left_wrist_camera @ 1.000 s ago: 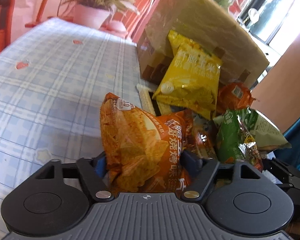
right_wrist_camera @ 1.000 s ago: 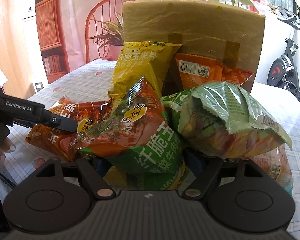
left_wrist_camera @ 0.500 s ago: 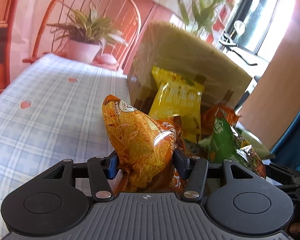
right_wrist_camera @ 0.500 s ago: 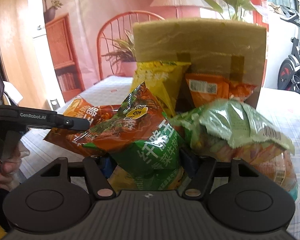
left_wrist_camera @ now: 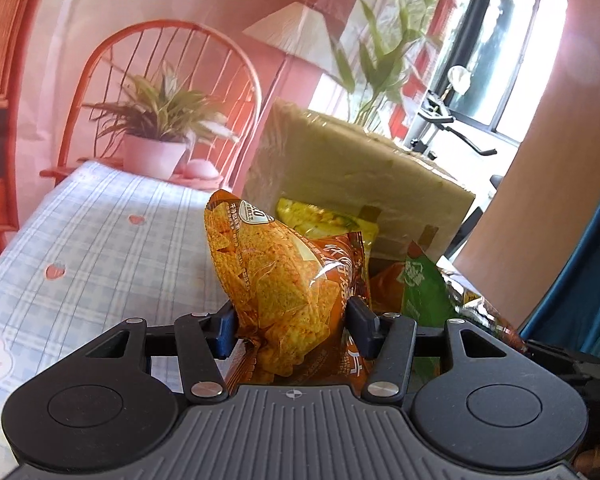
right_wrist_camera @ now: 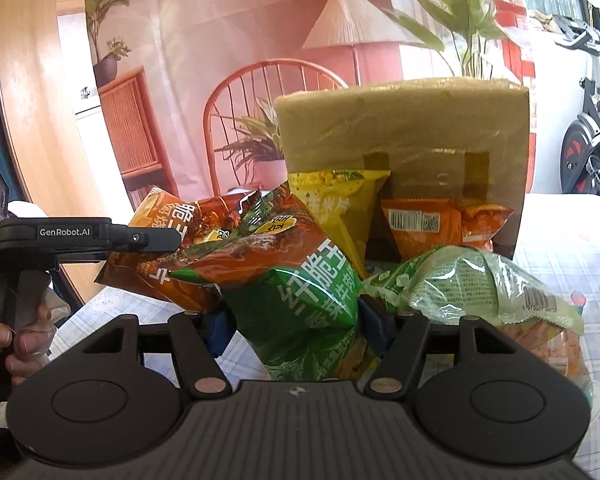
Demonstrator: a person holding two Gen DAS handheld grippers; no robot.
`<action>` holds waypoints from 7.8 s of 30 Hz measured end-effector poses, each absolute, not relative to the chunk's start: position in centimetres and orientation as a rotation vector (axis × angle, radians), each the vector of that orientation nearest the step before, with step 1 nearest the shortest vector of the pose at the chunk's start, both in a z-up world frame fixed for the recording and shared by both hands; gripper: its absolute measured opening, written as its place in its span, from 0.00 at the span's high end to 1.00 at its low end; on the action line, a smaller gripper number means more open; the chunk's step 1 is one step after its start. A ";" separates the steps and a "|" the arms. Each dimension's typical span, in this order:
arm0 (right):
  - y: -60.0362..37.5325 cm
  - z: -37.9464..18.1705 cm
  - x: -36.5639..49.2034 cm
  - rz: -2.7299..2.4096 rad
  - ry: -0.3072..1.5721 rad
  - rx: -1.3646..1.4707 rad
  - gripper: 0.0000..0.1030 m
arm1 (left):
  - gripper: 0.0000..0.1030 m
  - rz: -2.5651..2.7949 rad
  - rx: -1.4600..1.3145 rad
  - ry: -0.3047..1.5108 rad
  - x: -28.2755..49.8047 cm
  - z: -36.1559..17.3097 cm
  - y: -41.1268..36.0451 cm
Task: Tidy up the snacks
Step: 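Lift both held bags and carry them over the open cardboard box, then open both tools to drop the bags into the box, then grasp the yellow corn-chip bag with the left tool while the right tool grips the orange bag, then lift both bags and carry them over the cardboard box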
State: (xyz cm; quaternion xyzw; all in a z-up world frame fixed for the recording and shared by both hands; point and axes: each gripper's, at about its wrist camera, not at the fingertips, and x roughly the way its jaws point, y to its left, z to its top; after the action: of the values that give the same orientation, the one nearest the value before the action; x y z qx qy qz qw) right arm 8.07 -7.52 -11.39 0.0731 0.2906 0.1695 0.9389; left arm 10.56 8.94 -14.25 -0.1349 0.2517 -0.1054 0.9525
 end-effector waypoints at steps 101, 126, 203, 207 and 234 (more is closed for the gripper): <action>-18.5 -5.9 24.1 0.116 0.491 0.211 0.27 | 0.07 -0.228 -0.220 0.470 25.4 -5.0 6.4; -13.6 -15.3 25.7 0.240 0.817 -0.126 0.00 | 0.05 -0.337 -0.191 0.713 25.6 -15.4 3.3; -18.1 -7.1 20.5 0.288 0.464 0.080 0.39 | 0.33 -0.304 -0.136 0.479 21.0 -7.4 3.4; -18.5 -5.7 20.2 0.292 0.425 0.103 0.39 | 0.33 -0.305 -0.138 0.453 21.3 -5.8 3.7; -18.5 -1.4 29.7 0.247 0.329 0.092 0.40 | 0.33 -0.314 -0.109 0.497 32.7 -1.6 2.0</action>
State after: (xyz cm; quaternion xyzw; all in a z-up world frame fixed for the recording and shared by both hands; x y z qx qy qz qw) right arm 29.68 -18.49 -1.44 0.0455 0.1633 0.1225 0.9779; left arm 32.73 1.98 -1.64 -0.0536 0.2447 -0.1549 0.9556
